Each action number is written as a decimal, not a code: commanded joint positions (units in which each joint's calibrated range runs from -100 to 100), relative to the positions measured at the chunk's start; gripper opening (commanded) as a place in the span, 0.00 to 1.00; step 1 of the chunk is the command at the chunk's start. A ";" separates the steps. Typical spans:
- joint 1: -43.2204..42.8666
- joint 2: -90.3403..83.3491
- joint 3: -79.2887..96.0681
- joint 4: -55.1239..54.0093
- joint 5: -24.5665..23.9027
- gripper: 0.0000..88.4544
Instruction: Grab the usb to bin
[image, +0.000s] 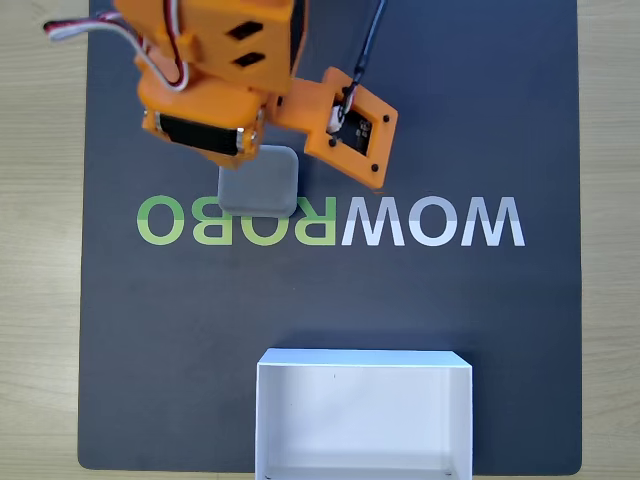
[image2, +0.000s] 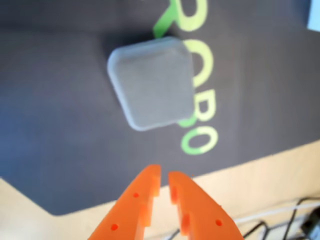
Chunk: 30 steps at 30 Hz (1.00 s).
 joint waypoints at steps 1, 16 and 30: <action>2.14 1.45 -2.94 2.71 6.29 0.02; 5.42 11.29 -1.67 3.50 11.65 0.48; 4.84 18.49 6.18 -4.88 8.50 0.51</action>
